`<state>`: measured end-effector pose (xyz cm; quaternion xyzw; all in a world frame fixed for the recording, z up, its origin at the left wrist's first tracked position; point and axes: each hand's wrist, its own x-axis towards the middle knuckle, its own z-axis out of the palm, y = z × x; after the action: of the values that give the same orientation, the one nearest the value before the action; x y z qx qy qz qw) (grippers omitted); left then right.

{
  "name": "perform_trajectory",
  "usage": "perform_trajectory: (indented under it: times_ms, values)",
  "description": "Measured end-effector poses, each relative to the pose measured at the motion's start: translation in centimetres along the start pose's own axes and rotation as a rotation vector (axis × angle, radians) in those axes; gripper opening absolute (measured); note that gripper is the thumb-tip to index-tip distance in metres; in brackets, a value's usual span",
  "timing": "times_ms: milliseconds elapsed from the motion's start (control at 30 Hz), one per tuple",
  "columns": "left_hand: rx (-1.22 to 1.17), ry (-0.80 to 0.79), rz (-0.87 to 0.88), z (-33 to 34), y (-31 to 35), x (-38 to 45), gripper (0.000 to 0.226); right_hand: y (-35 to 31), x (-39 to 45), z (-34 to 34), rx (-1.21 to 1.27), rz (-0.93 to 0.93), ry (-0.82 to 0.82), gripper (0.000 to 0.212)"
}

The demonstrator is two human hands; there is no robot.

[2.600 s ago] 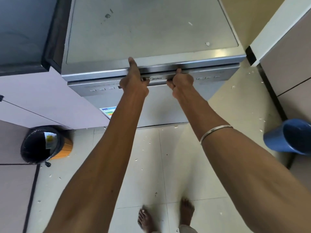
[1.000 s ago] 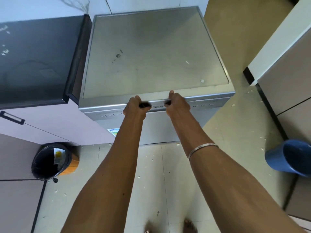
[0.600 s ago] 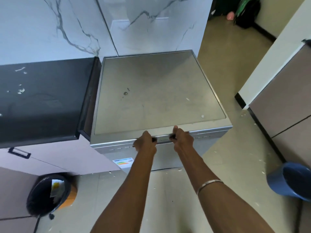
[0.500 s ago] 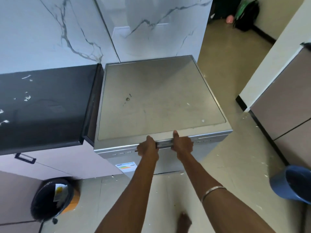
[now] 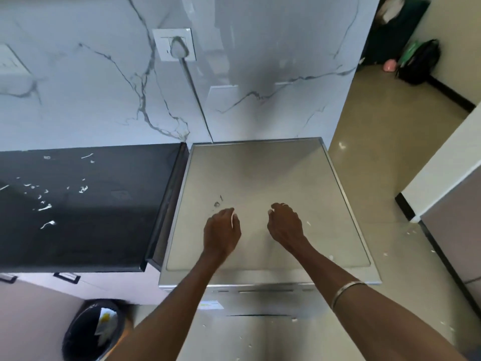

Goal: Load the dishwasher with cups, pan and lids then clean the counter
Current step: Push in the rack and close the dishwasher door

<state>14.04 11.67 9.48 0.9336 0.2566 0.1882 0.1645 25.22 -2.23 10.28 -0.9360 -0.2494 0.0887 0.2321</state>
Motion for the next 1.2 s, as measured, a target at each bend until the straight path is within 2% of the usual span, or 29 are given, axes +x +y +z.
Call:
perform_trajectory:
  times_ms: [167,533,733,967,1200]
  values:
    - [-0.091,-0.121,-0.068,-1.4,-4.1,7.0,0.045,-3.0,5.3,0.5,-0.01,-0.07,-0.013,0.029]
    - [-0.112,-0.081,0.01,-9.6,-11.4,21.9,0.047,-16.2,16.9,-1.3,0.015,-0.193,0.103,0.037]
    - [-0.085,0.026,0.074,-14.0,-14.7,30.3,0.05,-23.7,22.5,-3.1,-0.017,-0.226,0.189,0.039]
    - [-0.023,0.161,0.114,-15.2,-16.6,36.8,0.05,-29.8,29.1,-4.5,0.028,-0.317,0.251,0.044]
    - [0.03,0.246,0.165,-15.1,-18.6,40.6,0.059,-35.4,34.3,-6.5,-0.213,-0.391,0.323,0.067]
